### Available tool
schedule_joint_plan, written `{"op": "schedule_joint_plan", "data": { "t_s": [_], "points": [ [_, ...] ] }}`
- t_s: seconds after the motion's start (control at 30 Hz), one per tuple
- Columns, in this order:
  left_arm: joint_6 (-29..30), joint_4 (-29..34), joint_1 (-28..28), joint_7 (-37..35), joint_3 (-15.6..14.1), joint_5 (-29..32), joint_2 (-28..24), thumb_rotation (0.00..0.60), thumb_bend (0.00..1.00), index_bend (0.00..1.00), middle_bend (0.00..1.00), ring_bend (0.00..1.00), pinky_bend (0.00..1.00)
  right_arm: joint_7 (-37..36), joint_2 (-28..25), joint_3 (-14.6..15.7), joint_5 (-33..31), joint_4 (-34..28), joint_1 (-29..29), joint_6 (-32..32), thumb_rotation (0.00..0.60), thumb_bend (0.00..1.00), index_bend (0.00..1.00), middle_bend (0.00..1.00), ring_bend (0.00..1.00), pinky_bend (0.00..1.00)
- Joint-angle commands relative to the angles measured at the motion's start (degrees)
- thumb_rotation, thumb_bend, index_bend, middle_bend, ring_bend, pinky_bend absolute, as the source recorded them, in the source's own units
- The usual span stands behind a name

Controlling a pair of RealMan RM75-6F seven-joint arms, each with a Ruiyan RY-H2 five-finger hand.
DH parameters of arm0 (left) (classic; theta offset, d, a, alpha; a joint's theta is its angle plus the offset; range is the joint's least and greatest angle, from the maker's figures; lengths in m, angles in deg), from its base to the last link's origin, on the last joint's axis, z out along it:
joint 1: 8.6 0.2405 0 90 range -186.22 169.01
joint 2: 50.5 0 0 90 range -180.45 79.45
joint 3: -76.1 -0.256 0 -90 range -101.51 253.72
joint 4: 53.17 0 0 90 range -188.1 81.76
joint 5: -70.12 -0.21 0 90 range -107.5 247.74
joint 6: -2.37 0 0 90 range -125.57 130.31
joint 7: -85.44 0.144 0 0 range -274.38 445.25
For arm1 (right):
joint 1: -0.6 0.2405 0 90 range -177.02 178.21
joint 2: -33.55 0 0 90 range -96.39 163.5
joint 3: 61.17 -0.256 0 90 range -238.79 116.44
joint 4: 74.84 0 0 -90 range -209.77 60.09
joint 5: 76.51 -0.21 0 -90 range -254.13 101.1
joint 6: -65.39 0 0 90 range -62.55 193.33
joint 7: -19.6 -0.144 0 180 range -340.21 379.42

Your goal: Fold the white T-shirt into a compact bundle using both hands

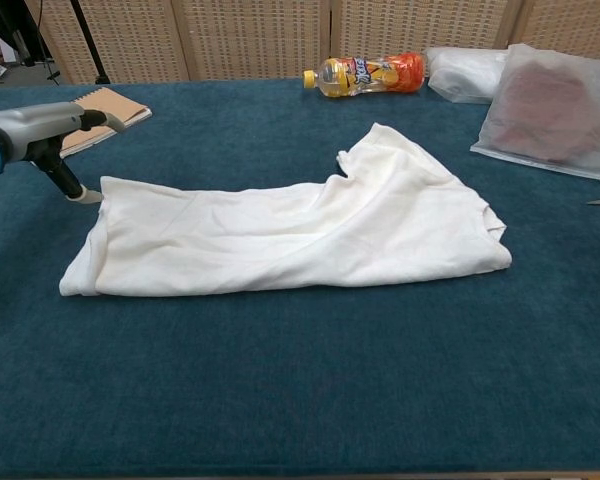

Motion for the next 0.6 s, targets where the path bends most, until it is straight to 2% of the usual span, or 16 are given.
{"op": "schedule_joint_plan", "data": {
  "t_s": [0.03,0.3,0.6],
  "points": [
    [2.07,-1.79,-1.83,3.77,1.18,4.14,3.42,0.6,0.28,0.06,0.0,0.0,0.0,-0.48,-0.49,0.03,0.94,0.27,-0.37,-0.27,0.6,0.0,0.0,0.0,0.0,0.0],
    [5.12,-4.58,-3.36,8.21,2.85,9.37,7.97,0.6,0.28,0.22,0.0,0.0,0.0,-2.36,-0.72,-0.66,1.9,0.84,-0.84,-0.34,0.6,0.0,0.0,0.0,0.0,0.0],
    [3.81,-8.96,-3.66,9.57,3.8,12.04,10.45,0.6,0.28,0.29,0.0,0.0,0.0,-2.43,-0.08,-1.69,1.84,1.67,-1.15,0.35,0.6,0.0,0.0,0.0,0.0,0.0]
  ]
}}
